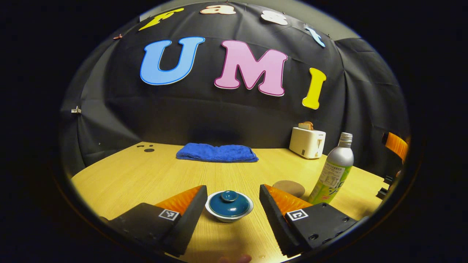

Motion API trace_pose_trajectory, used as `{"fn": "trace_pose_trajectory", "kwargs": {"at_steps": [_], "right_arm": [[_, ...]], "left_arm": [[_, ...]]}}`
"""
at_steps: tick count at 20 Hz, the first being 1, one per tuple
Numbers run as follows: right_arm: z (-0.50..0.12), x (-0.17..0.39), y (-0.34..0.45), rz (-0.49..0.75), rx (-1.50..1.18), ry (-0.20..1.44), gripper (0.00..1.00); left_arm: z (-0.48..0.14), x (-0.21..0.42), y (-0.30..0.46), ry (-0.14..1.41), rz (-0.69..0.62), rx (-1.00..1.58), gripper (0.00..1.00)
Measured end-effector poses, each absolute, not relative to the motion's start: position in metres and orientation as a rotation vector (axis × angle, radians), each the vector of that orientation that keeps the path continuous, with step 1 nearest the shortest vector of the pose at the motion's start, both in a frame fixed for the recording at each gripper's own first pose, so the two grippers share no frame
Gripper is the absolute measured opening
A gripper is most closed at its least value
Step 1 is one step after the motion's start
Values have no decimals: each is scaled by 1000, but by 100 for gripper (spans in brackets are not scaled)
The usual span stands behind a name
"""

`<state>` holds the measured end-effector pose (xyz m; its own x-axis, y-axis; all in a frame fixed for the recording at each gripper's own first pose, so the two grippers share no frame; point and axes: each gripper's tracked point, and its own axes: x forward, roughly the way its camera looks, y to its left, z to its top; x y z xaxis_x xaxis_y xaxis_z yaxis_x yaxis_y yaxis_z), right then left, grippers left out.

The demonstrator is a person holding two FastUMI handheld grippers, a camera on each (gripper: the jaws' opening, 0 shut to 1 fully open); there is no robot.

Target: Open the teacup lid with one hand, grasp the water bottle and pour water into the teacup with the other hand; after pouring, place the water bottle on the coaster and then close the teacup lid.

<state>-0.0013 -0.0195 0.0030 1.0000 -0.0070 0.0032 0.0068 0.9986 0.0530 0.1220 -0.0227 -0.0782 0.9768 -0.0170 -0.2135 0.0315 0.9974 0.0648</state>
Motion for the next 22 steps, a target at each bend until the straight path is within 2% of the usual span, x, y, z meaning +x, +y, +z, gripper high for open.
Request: {"fn": "trace_pose_trajectory", "kwargs": {"at_steps": [4,5,7,12,14,16,19,22], "right_arm": [[2,-1,-20,0,71,0,98],[2,-1,-20,-1,71,0,98],[3,-2,-23,-6,69,-3,98],[1,-1,-23,-6,76,0,96],[0,0,-22,-2,78,4,98],[-1,0,-20,0,76,6,98],[-2,0,-19,4,76,6,98],[-5,1,-18,5,75,13,98]], "left_arm": [[-87,135,-19,234,-4,88,89],[-92,138,-19,242,-3,85,84],[-97,142,-19,254,-4,76,80],[-98,147,-20,253,-3,75,73],[-100,150,-19,253,2,83,68],[-99,152,-17,250,15,90,61],[-96,152,-18,231,2,84,35],[-90,151,-17,201,4,68,32]]}}
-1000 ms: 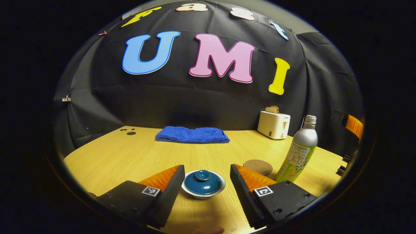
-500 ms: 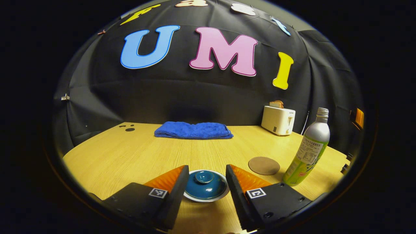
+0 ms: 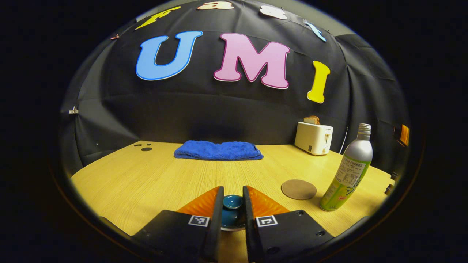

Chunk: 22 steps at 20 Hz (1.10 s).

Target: Open the teacup lid with one hand, grasp the water bottle and pour water into the teacup with the other hand; after pouring, place the water bottle on the coaster and then close the teacup lid.

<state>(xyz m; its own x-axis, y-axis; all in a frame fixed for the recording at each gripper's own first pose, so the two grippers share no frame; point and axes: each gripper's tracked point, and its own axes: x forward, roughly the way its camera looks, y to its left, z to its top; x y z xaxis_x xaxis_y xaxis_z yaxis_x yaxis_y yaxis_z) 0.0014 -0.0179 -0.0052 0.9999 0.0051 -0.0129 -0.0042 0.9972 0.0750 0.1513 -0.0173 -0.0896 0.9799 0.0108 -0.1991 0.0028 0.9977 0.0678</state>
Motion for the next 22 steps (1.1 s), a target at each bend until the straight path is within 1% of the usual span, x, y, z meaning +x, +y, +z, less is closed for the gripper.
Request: {"fn": "trace_pose_trajectory", "kwargs": {"at_steps": [1,2,5,10,11,12,13,14,15,16,17,19,22], "right_arm": [[-7,2,-18,4,76,16,96],[-8,3,-17,6,76,19,98],[-20,6,-12,18,77,41,98],[-50,17,4,38,85,99,98],[-57,21,5,32,66,110,96],[-64,25,5,21,45,119,98],[-72,29,4,9,37,135,98],[-80,34,5,8,49,153,96],[-85,38,8,8,69,169,99],[-89,43,10,3,82,182,98],[-91,49,10,-9,82,192,99],[-96,59,8,-38,51,204,98],[-109,69,16,-42,60,240,100]], "left_arm": [[-89,150,-17,193,11,61,31],[-85,147,-15,187,17,54,31],[-65,130,-15,135,12,42,30],[-32,75,10,73,50,7,30],[-26,66,16,63,59,-4,30],[-22,58,24,55,72,-9,30],[-20,53,31,47,86,-8,30],[-20,48,40,45,105,-2,30],[-21,45,46,48,114,-4,30],[-23,43,49,49,114,-21,27],[-23,43,50,53,106,-42,30],[-25,42,56,62,108,-69,30],[-24,41,67,63,112,-98,31]]}}
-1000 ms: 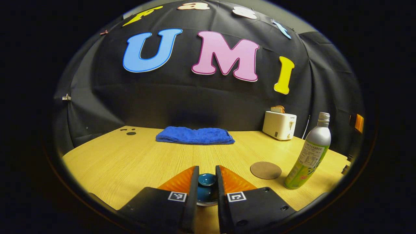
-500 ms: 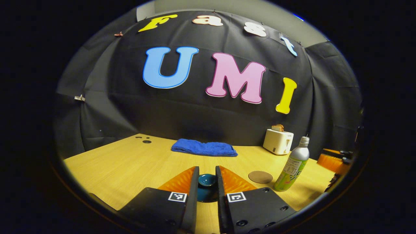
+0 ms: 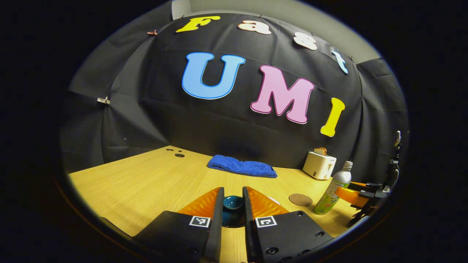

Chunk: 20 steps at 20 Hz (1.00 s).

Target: Open the teacup lid with one hand, grasp the water bottle and pour water into the teacup with the other hand; after pouring, place the water bottle on the coaster and then close the teacup lid.

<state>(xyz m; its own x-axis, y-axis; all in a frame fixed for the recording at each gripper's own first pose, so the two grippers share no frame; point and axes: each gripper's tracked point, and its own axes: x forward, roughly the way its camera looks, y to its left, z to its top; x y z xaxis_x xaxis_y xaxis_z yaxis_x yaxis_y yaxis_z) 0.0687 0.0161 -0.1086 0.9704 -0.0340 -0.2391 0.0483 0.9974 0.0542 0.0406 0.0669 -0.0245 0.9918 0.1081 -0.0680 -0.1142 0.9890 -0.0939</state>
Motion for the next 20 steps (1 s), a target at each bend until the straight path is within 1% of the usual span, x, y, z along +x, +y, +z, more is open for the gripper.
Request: {"fn": "trace_pose_trajectory", "kwargs": {"at_steps": [2,4,5,6,7,9,15,20], "right_arm": [[-119,74,14,-70,38,271,100],[-116,79,16,-80,49,253,99],[-114,79,17,-82,51,249,95],[-112,78,17,-82,52,249,88],[-115,82,17,-79,49,249,82],[-114,87,18,-73,26,252,80],[-85,111,25,-61,-374,201,80],[-85,131,40,-6,-687,183,80]], "left_arm": [[-20,38,74,51,112,-119,30],[-20,37,80,53,121,-115,30],[-21,37,82,55,122,-115,30],[-22,38,82,58,117,-124,34],[-23,38,81,63,112,-132,31],[-27,40,80,73,105,-146,31],[-33,42,95,82,135,-140,30],[-35,42,100,82,148,-133,30]]}}
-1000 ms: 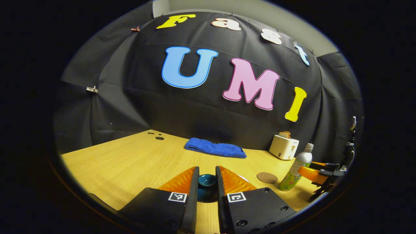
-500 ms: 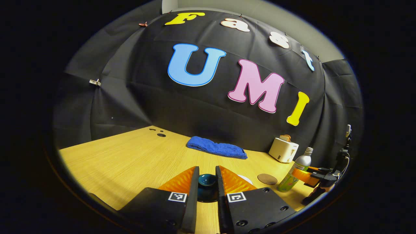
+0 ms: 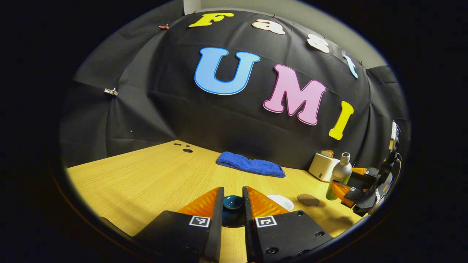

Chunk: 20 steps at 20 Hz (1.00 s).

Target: Open the teacup lid with one hand, grasp the water bottle and pour water into the teacup with the other hand; after pouring, place the water bottle on the coaster and then close the teacup lid.

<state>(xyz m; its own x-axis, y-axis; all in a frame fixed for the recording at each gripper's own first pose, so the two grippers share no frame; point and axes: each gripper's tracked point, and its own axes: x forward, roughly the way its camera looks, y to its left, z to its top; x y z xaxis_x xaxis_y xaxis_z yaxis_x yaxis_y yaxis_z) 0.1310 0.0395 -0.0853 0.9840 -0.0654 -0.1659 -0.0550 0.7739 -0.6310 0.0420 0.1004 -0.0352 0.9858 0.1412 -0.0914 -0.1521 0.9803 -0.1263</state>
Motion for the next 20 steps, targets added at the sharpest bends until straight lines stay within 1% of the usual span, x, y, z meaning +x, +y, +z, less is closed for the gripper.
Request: {"fn": "trace_pose_trajectory", "kwargs": {"at_steps": [5,7,8,9,14,20], "right_arm": [[-85,139,59,39,-1063,122,80],[-89,141,66,63,-1174,104,80],[-91,141,69,75,-1220,97,76],[-94,142,74,85,-1264,93,80],[-105,137,96,142,-1474,63,79],[-121,142,107,182,-1618,90,80]], "left_arm": [[-34,42,99,80,142,-130,30],[-34,43,98,82,136,-132,30],[-35,44,97,83,133,-135,30],[-35,43,97,84,132,-136,30],[-39,45,97,95,131,-128,30],[-39,44,95,99,128,-127,30]]}}
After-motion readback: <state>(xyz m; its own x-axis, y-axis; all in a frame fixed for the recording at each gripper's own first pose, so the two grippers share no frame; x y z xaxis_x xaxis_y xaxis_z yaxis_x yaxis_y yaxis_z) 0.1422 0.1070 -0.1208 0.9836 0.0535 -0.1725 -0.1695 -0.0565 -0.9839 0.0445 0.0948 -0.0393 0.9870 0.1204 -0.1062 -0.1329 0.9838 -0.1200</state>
